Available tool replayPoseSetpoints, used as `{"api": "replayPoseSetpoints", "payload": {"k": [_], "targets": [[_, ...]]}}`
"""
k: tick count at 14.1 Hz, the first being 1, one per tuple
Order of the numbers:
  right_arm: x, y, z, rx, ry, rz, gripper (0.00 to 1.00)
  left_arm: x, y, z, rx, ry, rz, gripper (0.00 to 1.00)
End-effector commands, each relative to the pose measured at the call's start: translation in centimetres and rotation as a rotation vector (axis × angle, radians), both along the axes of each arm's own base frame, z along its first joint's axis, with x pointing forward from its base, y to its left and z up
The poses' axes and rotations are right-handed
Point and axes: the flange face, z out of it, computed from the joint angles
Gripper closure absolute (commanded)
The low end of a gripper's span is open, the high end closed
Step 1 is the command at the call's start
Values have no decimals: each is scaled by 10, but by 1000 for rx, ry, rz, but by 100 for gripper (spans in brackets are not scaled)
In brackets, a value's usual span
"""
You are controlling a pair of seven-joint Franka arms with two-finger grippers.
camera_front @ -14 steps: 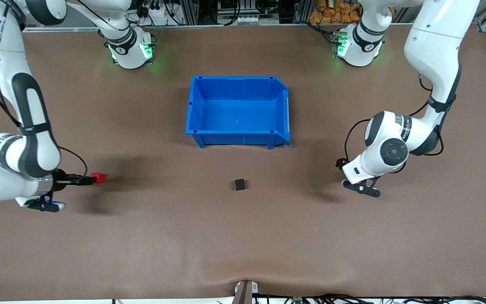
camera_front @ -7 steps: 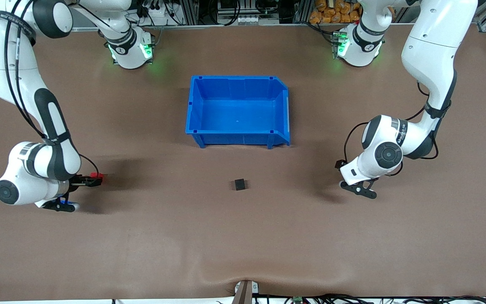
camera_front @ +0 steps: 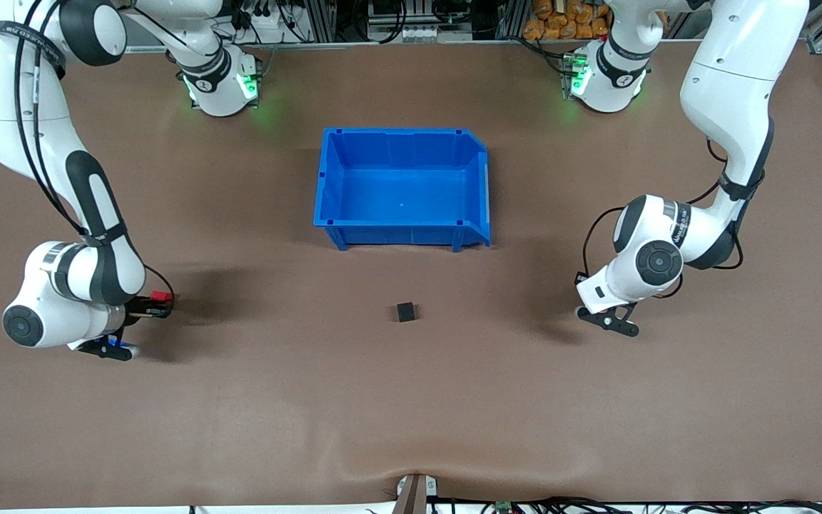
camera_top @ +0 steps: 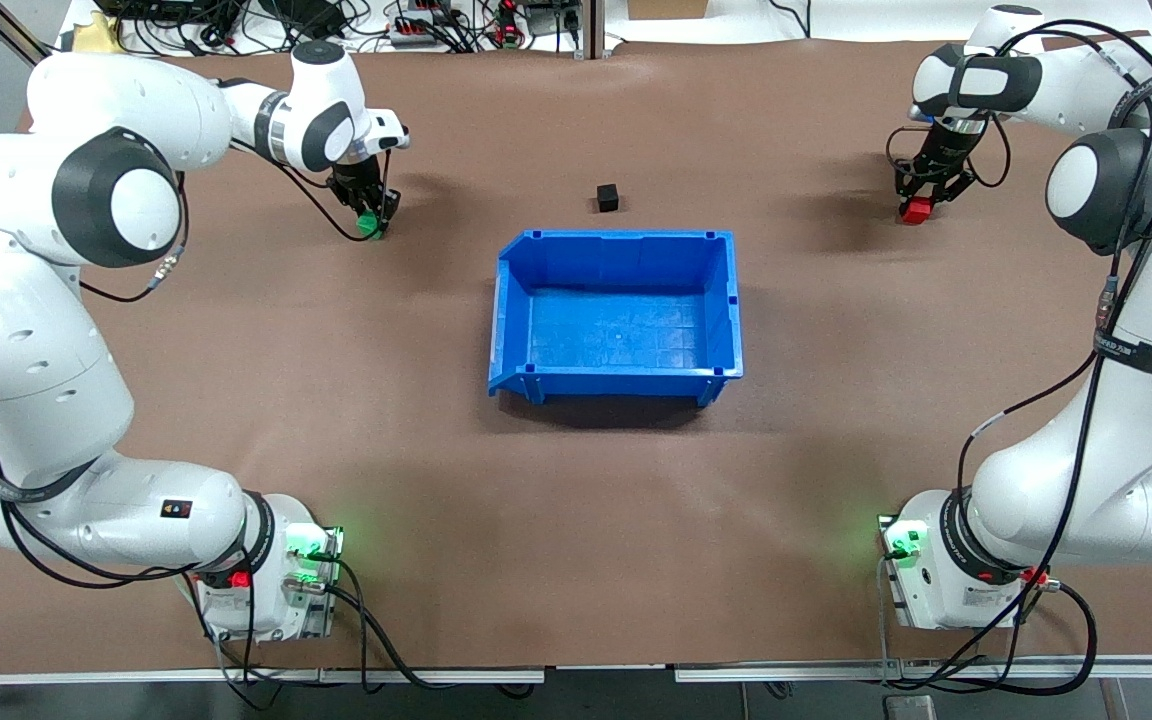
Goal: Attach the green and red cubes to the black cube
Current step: 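Lower and close the right gripper on the red cube while the left grasps green, then carry the red cube and the green cube toward the black cube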
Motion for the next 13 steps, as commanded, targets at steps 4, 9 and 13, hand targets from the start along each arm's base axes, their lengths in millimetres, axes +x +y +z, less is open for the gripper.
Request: {"api": "replayPoseSetpoints", "payload": {"k": [4, 9, 13], "targets": [[10, 57, 39, 66, 178, -588, 100, 29, 14, 45, -87, -71, 227, 100], [21, 201, 54, 61, 238, -981, 100, 35, 18, 69, -99, -109, 521, 100], [16, 310, 54, 40, 115, -1131, 100, 34, -2, 80, -90, -128, 813, 100]]}}
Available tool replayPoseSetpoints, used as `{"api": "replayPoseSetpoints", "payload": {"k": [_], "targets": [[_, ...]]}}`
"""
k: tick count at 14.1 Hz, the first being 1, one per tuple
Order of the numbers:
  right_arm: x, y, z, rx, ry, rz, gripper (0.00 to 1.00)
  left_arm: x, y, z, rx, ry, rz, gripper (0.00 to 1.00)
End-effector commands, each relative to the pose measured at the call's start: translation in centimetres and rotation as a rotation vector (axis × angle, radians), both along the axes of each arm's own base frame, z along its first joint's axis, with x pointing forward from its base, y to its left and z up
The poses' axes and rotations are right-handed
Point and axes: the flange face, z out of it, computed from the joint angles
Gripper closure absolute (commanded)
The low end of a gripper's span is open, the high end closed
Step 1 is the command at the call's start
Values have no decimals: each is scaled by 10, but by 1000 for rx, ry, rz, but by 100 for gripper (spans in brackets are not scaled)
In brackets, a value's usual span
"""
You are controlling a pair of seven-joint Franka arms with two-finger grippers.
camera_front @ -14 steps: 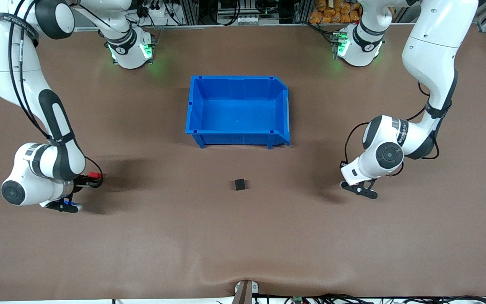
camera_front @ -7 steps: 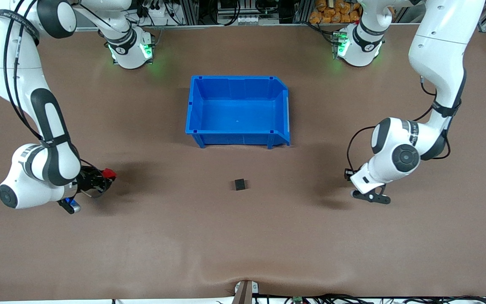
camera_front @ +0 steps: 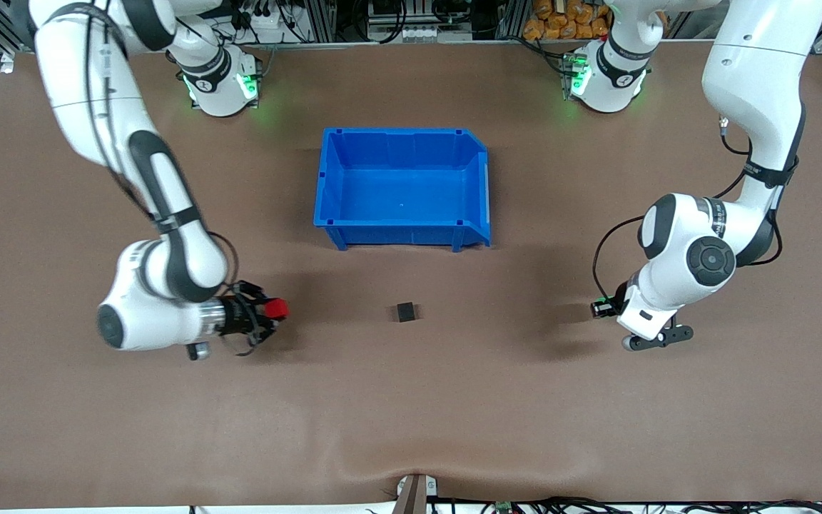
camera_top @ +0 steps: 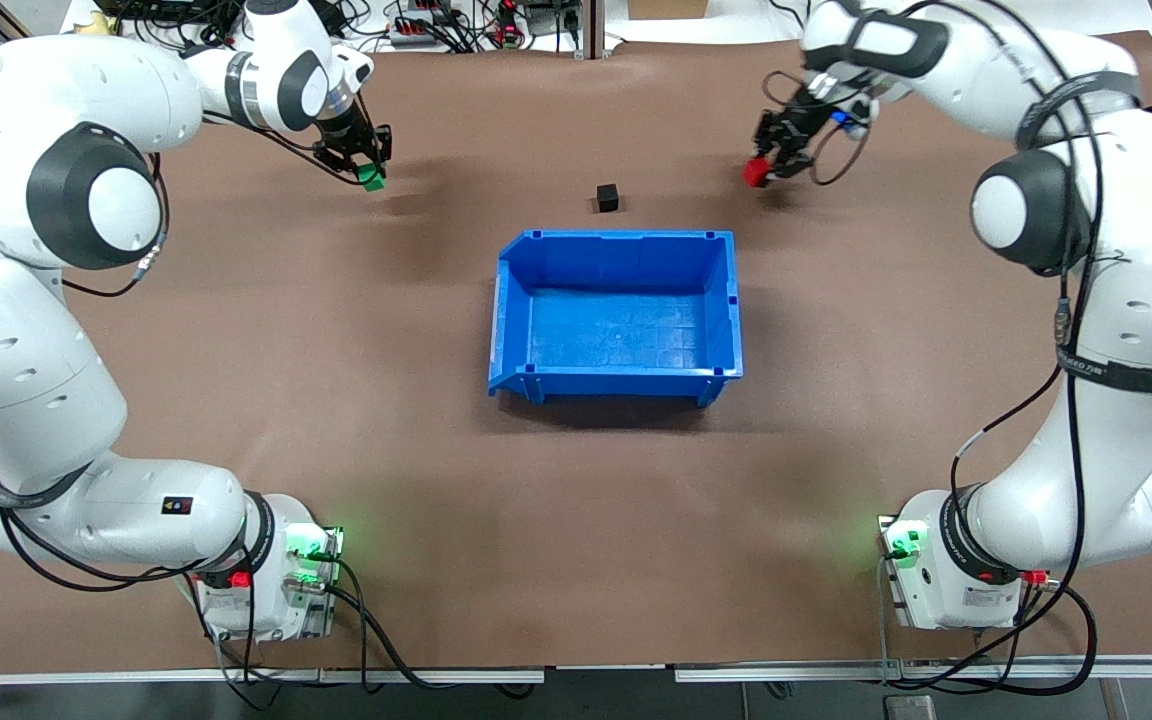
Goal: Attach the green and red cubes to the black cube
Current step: 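Carry the red cube and the green cube toward the black cube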
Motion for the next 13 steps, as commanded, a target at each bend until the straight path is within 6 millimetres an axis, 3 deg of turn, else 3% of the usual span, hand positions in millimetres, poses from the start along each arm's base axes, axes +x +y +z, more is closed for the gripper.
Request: {"api": "replayPoseSetpoints", "payload": {"k": [1, 6, 9, 13], "targets": [[-11, 57, 0, -31, -42, -93, 100, -1, -19, 18, -18, -13, 192, 100], [-30, 120, -22, -59, -82, -154, 100, 3, -57, 32, -55, -20, 593, 100], [-35, 139, -40, -62, -88, -214, 100, 12, -65, 30, -95, 7, 895, 100], [-41, 166, -50, -50, -108, -247, 100, 14, -119, 10, -119, 62, 1225, 100]]}}
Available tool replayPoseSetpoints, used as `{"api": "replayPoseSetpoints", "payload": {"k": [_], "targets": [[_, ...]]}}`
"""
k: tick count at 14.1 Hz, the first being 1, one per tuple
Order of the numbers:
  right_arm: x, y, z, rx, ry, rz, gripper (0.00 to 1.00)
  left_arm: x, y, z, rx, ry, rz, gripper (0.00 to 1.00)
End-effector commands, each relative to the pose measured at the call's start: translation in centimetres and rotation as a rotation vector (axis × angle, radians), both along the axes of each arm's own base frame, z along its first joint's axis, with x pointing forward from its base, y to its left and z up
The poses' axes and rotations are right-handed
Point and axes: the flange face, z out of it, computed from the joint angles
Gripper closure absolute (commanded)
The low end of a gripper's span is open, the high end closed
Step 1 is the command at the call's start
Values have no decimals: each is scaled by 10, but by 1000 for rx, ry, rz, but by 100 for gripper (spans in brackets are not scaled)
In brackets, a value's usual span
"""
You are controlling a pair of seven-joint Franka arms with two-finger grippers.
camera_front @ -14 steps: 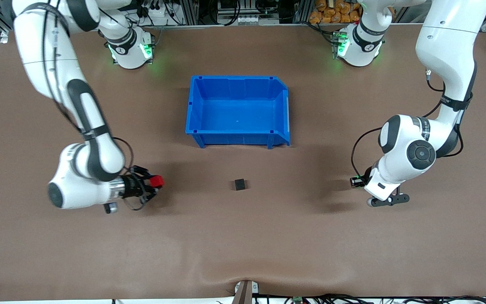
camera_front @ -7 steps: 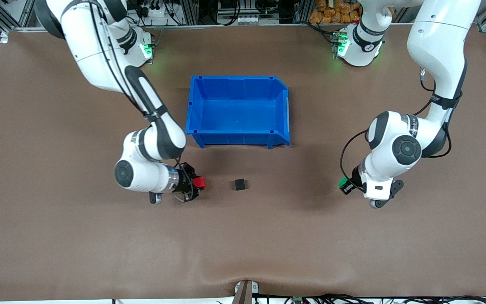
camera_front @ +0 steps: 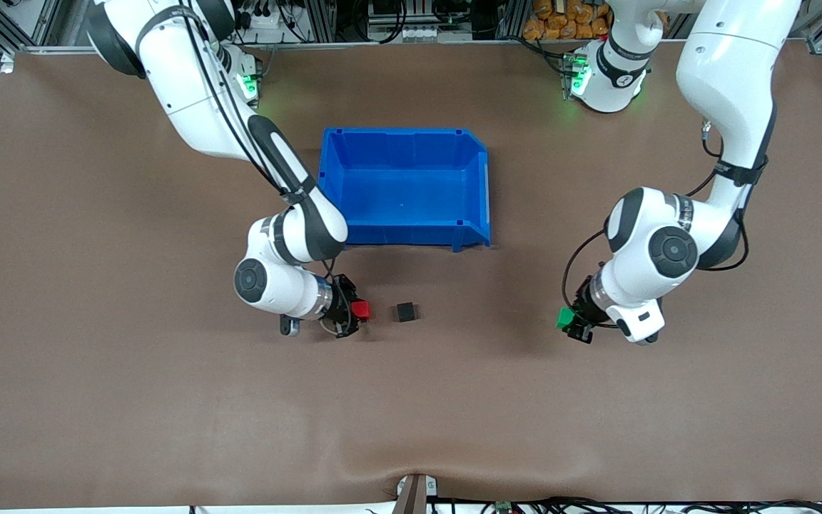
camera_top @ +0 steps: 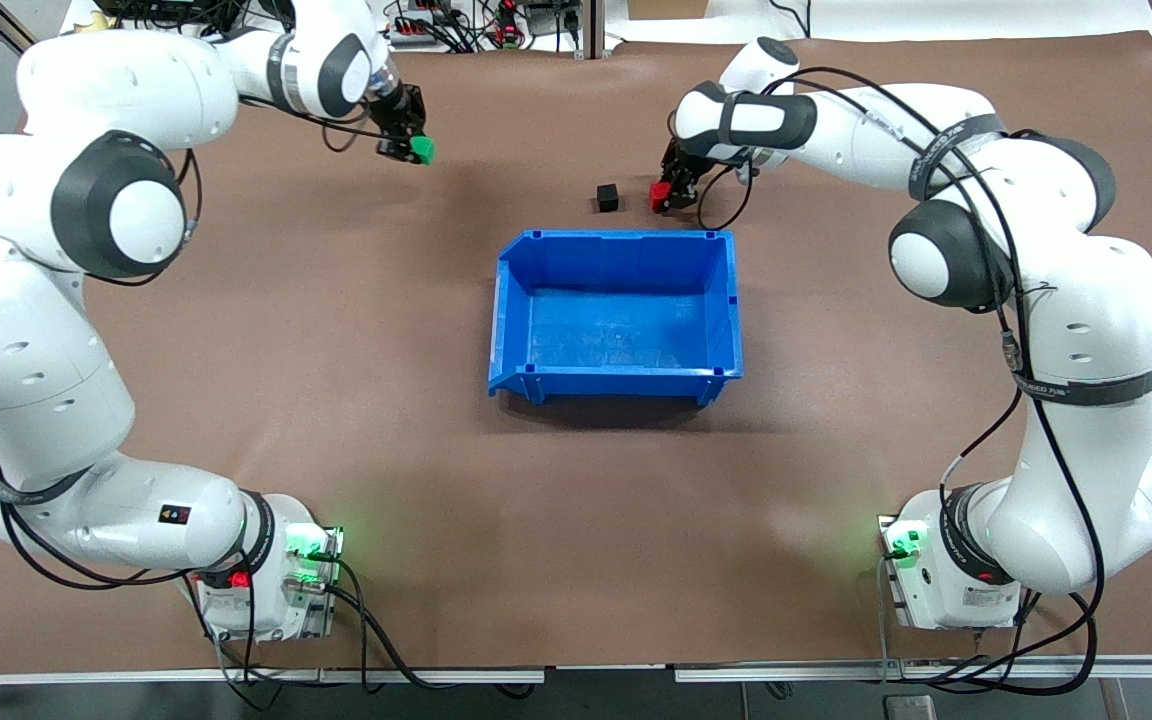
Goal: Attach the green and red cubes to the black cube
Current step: 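Carry the red cube and the green cube toward the black cube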
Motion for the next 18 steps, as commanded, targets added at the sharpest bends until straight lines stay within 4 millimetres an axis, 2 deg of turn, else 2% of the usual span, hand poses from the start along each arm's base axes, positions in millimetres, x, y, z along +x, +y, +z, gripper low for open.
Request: {"api": "replayPoseSetpoints", "payload": {"k": [1, 2, 3, 6, 8, 9, 10, 11, 14, 16, 17, 18], "targets": [[2, 20, -4, 14, -35, -39, 100, 8, -47, -18, -34, 31, 218, 100], [0, 25, -8, 16, -40, -40, 100, 2, -75, -24, -44, 45, 261, 100], [-1, 32, -8, 22, -42, -37, 100, -2, -93, -30, -45, 54, 320, 100], [-2, 56, -8, 40, -32, -77, 100, -18, -129, -46, -43, 76, 401, 100], [-7, 63, -10, 32, -34, -61, 100, -15, -146, -49, -59, 73, 427, 100], [-8, 63, -11, 29, -35, -55, 66, -19, -159, -55, -60, 75, 435, 100], [-8, 62, -13, 11, -44, -39, 5, -22, -169, -60, -60, 78, 434, 100], [-4, 57, -11, -10, -57, -26, 0, -25, -175, -62, -60, 81, 446, 100], [11, 36, 4, -13, -65, -33, 0, -32, -186, -70, -68, 88, 502, 100], [24, 17, 23, -8, -59, -50, 0, -42, -202, -71, -70, 93, 534, 100], [31, 5, 31, -19, -52, -47, 0, -42, -202, -72, -69, 94, 542, 100], [32, 1, 47, -36, -38, -18, 0, -44, -204, -72, -68, 94, 539, 100]]}}
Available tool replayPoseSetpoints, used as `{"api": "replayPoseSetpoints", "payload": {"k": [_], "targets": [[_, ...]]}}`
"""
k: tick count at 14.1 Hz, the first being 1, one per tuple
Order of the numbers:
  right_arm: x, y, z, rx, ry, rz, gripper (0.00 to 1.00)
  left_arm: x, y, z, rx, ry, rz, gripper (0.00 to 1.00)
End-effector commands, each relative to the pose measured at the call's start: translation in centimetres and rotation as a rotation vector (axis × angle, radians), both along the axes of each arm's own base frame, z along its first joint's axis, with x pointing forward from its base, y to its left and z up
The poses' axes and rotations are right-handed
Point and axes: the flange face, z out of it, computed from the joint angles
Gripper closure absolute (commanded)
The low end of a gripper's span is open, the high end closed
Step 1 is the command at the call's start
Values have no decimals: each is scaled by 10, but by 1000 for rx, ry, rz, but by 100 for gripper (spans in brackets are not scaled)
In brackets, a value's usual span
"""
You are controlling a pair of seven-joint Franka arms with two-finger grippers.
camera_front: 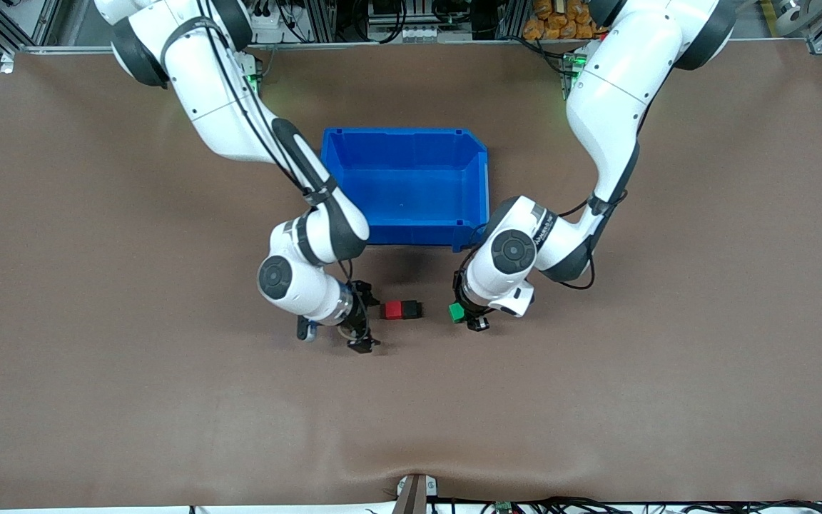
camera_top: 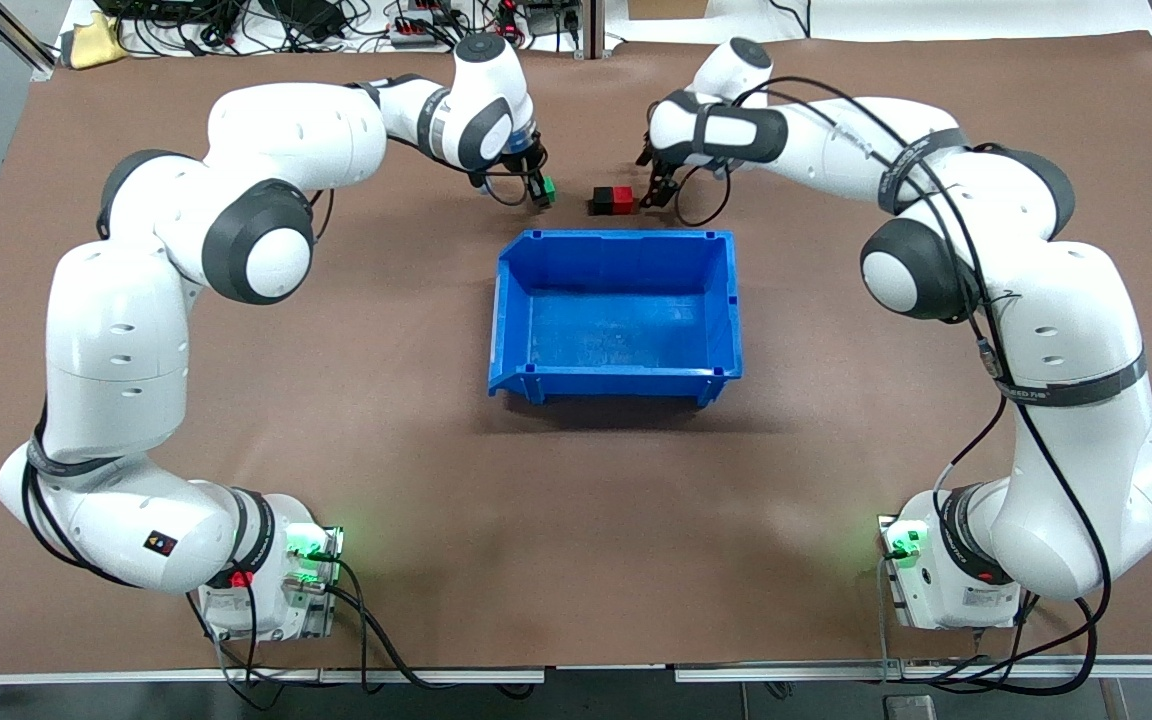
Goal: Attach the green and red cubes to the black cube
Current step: 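Set the red cube against the black cube and open the right gripper, then withdraw the right gripper while the left gripper presses green against black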
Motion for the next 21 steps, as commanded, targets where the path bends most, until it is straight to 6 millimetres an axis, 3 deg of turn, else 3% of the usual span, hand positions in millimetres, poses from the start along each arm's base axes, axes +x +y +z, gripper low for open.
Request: {"api": "replayPoseSetpoints", "payload": {"k": [1, 2, 5, 7, 9, 10, 13, 17, 19, 21], "targets": [[15, -27, 50, -47, 28, 45, 0, -5, -18, 1, -3, -12, -4, 100], [28, -47, 72, -79, 36, 55, 0, -11, -25, -3, -1, -11, -27, 100], [52, -95, 114, -116, 75, 170, 0, -23, -41, -5, -5, -21, -90, 100], [66, -137, 126, -99, 61, 261, 0, -28, -47, -12, -8, -25, -102, 100], [72, -174, 150, -90, 30, 386, 0, -32, -51, -17, -7, -22, -112, 100], [75, -203, 163, -84, 18, 450, 0, -33, -52, -18, -6, -22, -115, 100], [74, -283, 205, -124, -46, 695, 0, -35, -56, -18, 6, -43, -160, 100], [64, -380, 289, -187, -212, 862, 0, -33, -57, -22, -3, -78, -192, 100], [51, -413, 304, -143, -190, 837, 0, -31, -56, -21, -3, -83, -202, 100], [23, -423, 356, -124, -192, 838, 0, -27, -56, -19, -11, -98, -198, 100]]}}
